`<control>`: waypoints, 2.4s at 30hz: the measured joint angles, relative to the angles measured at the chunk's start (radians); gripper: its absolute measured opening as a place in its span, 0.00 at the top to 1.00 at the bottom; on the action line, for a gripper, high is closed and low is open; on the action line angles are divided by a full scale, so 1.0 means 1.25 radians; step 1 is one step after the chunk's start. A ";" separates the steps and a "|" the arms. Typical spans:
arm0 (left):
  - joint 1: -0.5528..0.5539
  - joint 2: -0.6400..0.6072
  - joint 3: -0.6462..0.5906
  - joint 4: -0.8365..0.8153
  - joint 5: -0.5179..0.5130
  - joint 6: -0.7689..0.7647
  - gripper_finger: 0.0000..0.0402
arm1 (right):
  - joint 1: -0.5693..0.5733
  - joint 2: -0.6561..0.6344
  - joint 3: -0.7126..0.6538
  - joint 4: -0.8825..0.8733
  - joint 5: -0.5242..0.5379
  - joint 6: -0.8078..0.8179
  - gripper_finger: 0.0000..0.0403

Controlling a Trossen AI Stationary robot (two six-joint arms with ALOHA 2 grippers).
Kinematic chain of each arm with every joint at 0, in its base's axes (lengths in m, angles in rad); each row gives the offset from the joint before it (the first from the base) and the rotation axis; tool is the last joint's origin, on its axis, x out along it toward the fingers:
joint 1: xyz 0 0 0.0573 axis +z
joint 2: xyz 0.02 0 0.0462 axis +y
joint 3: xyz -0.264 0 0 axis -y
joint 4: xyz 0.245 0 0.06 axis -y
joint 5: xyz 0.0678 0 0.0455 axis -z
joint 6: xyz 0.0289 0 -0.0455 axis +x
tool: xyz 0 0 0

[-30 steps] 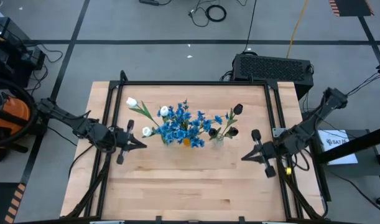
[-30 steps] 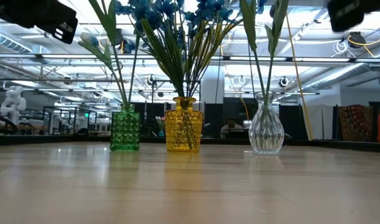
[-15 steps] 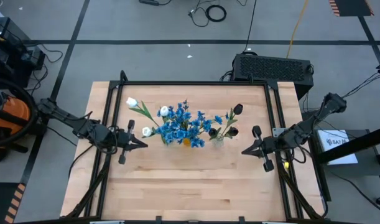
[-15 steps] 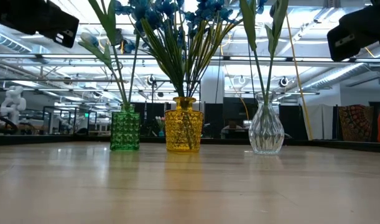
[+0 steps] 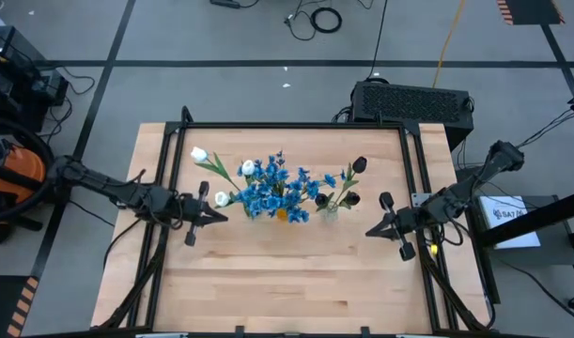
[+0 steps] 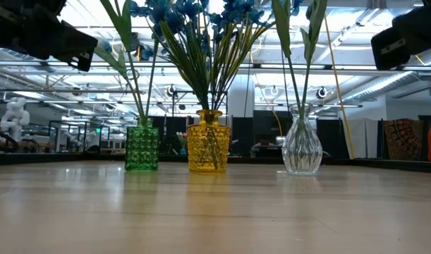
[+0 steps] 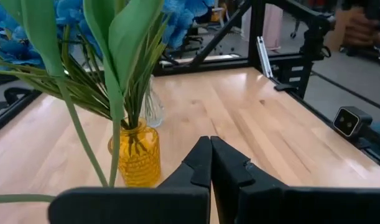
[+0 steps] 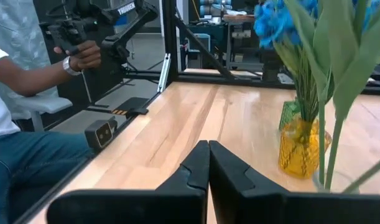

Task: Sort flowers into vase by color
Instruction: Return to Home Position

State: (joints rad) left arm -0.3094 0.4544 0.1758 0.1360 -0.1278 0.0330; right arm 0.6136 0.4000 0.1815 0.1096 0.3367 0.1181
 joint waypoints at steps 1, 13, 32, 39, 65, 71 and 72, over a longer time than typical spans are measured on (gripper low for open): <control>0.008 0.000 0.000 0.001 0.010 0.000 0.99 | 0.000 0.000 -0.011 0.009 0.000 0.001 1.00; 0.060 -0.003 -0.053 0.032 0.058 0.002 0.99 | -0.086 -0.028 -0.134 0.159 -0.101 0.014 1.00; 0.102 -0.004 -0.055 0.011 0.102 -0.001 0.99 | -0.136 -0.028 -0.134 0.140 -0.130 0.002 1.00; 0.102 -0.004 -0.132 0.151 0.103 0.003 0.99 | -0.136 -0.028 -0.134 0.141 -0.125 -0.005 1.00; 0.216 -0.123 -0.136 0.055 0.165 0.026 0.99 | -0.145 -0.265 -0.133 -0.044 -0.126 -0.082 1.00; 0.216 -0.139 -0.136 0.058 0.166 0.023 0.99 | -0.207 -0.320 -0.133 -0.065 -0.216 -0.105 1.00; 0.216 -0.141 -0.136 0.058 0.170 0.023 0.99 | -0.221 -0.319 -0.133 -0.065 -0.224 -0.103 1.00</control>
State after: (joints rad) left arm -0.0395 0.2786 0.0059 0.2081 0.0850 0.0612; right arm 0.3371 0.0008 0.0158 0.0280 0.0562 -0.0110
